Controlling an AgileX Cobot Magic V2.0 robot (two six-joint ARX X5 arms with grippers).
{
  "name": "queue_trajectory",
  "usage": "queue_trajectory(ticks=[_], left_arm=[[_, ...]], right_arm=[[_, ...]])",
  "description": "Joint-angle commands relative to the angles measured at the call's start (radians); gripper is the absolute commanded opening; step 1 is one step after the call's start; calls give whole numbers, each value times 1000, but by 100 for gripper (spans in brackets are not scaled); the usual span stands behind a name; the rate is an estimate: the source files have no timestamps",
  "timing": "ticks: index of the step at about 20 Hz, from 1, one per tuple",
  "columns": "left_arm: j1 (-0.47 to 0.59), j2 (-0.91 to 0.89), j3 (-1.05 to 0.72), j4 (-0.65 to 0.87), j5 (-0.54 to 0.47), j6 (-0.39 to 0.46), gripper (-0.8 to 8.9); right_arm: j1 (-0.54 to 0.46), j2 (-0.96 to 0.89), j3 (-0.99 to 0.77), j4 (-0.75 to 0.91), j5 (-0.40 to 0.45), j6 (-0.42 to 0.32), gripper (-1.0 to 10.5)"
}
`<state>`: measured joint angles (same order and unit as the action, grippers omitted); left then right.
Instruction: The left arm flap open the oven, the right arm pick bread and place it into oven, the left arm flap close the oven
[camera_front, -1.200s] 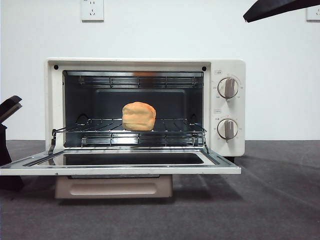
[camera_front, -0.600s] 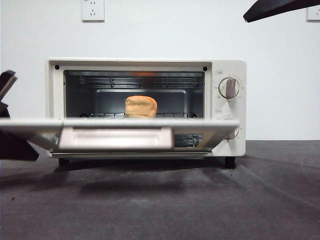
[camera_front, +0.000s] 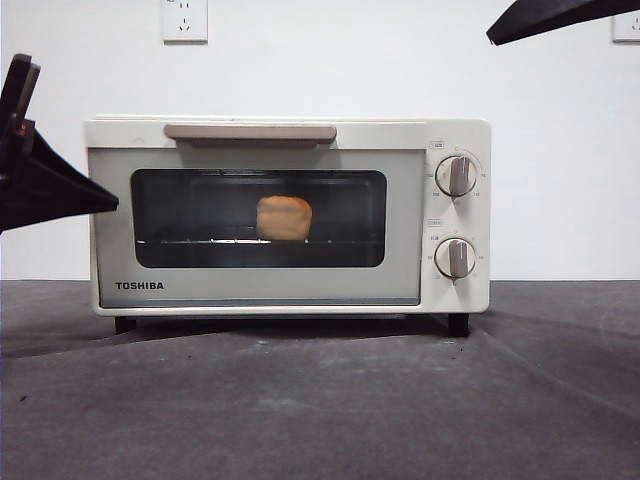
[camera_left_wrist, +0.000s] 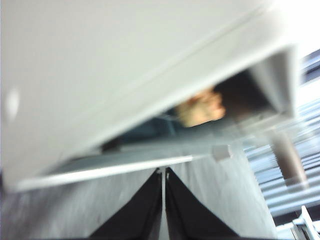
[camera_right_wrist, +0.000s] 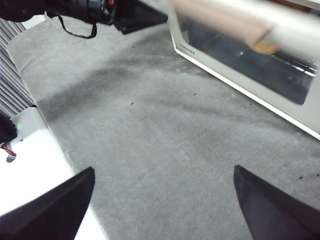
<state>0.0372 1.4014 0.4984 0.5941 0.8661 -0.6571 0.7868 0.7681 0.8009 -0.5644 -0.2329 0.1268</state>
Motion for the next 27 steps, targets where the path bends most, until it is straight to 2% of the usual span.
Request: queue_trajectory(ticks=[1, 6, 8, 14, 18, 22, 26, 27], left_arm=[[3, 10, 11, 31, -2, -38, 15], [-9, -43, 11, 5, -2, -35, 16], [-16, -106, 12, -49, -11, -8, 16], [-73, -401, 46, -448, -172, 192, 16], [-135, -583, 161, -774, -294, 352, 16], [-195, -696, 283, -1030, -428, 467, 16], [-224, -773, 327, -1237, -448, 590, 16], [-228, -791, 327, -1288, -447, 599, 16]], right_arm=[[10, 8, 8, 7, 5, 0, 440], [10, 8, 8, 9, 32, 0, 440], [9, 8, 8, 11, 36, -1, 440], [9, 9, 8, 26, 59, -4, 440], [9, 9, 7, 55, 85, -4, 440], [9, 9, 7, 55, 106, -3, 440], [9, 9, 7, 55, 130, 0, 440], [10, 9, 7, 55, 130, 0, 440]])
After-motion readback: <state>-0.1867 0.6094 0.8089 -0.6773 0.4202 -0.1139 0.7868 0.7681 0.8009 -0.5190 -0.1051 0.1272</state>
